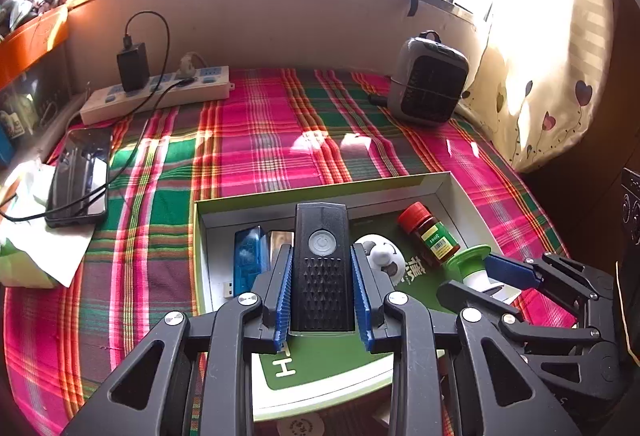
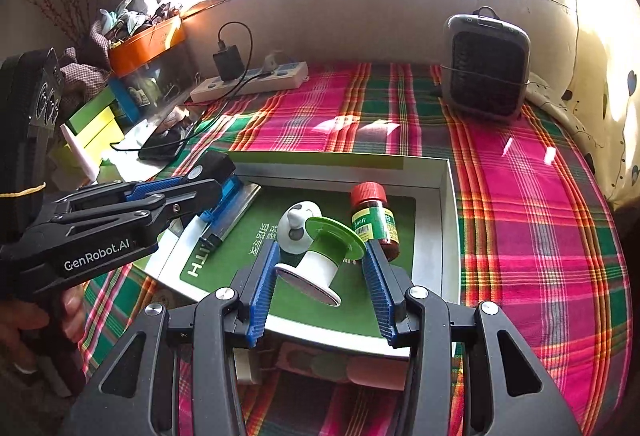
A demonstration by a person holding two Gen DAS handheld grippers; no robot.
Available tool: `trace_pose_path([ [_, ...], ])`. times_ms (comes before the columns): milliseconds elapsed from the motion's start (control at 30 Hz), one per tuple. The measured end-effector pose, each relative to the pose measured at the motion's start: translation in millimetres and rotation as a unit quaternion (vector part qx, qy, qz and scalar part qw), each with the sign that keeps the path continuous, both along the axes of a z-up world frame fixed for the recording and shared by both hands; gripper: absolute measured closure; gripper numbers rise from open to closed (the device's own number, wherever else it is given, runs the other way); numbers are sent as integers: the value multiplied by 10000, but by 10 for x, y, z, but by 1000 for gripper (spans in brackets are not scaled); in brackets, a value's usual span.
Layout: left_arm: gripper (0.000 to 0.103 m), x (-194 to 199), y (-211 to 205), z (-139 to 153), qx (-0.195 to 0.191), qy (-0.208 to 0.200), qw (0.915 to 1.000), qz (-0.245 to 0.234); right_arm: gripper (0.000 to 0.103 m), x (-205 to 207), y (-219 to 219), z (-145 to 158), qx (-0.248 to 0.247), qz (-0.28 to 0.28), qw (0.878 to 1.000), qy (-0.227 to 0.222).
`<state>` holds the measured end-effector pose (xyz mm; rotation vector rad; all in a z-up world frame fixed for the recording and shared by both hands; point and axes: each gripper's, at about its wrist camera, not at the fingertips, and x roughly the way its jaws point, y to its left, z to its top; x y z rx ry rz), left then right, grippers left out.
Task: Organize rigid objects
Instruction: 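Carry the black remote and the spool together over the green tray, then lower the remote and the spool into the tray beside the other items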
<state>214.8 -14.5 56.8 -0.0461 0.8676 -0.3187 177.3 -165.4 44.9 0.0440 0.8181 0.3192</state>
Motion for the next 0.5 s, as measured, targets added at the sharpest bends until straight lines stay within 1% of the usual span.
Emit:
trace_pose_path([
  [67, 77, 63, -12, -33, -36, 58, 10000, -19, 58, 35, 14, -39, -10, 32, 10000, 60],
  [167, 77, 130, -53, -84, 74, 76, 9999, -21, 58, 80, 24, -93, -18, 66, 9999, 135],
  [500, 77, 254, -146, -236, 152, 221, 9996, -112, 58, 172, 36, -231, -35, 125, 9995, 305],
])
